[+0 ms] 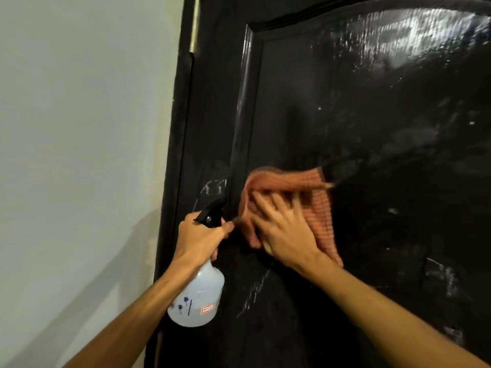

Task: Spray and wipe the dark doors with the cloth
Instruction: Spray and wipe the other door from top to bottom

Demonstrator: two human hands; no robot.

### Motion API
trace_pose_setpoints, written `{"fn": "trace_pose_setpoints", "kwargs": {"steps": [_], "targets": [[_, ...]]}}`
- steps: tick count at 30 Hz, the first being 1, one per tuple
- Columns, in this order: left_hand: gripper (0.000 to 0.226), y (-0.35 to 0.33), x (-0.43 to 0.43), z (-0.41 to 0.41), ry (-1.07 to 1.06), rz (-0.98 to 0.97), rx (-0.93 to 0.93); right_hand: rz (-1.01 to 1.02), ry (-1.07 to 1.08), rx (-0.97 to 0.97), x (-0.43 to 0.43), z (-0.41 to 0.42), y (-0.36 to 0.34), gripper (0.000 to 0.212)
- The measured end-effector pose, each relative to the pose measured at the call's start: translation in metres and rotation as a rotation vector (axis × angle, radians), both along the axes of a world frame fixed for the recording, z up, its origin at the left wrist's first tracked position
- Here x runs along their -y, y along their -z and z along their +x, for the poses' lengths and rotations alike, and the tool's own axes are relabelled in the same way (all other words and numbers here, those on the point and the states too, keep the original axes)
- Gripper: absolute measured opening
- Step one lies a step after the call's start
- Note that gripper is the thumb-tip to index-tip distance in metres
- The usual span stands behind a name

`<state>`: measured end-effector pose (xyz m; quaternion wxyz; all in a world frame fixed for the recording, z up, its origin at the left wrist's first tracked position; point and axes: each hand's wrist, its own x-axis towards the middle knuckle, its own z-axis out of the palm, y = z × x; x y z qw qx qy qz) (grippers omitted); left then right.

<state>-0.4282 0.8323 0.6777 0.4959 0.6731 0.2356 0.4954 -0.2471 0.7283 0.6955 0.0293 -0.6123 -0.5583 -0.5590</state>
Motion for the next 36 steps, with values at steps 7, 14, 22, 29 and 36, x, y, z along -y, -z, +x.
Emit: {"fn": "trace_pose_setpoints", "kwargs": {"steps": [7, 14, 22, 29, 36], "targets": [[0.016, 0.011, -0.045, -0.034, -0.112, 0.012, 0.024, 0.217, 0.013, -0.048, -0.06, -0.032, -0.085, 0.043], [0.011, 0.032, -0.076, -0.06, -0.205, 0.003, 0.032, -0.331, -0.149, 0.112, -0.135, -0.055, 0.001, 0.053], [0.008, 0.04, -0.084, -0.073, -0.216, -0.009, 0.042, -0.215, 0.006, 0.069, -0.169, -0.082, -0.003, 0.066], [0.009, 0.045, -0.068, -0.083, -0.154, -0.007, 0.035, -0.22, -0.128, 0.121, -0.127, -0.064, -0.025, 0.051], [0.01, 0.029, -0.033, -0.053, -0.102, 0.051, 0.042, -0.19, 0.026, 0.019, -0.08, -0.055, -0.001, 0.052]]}}
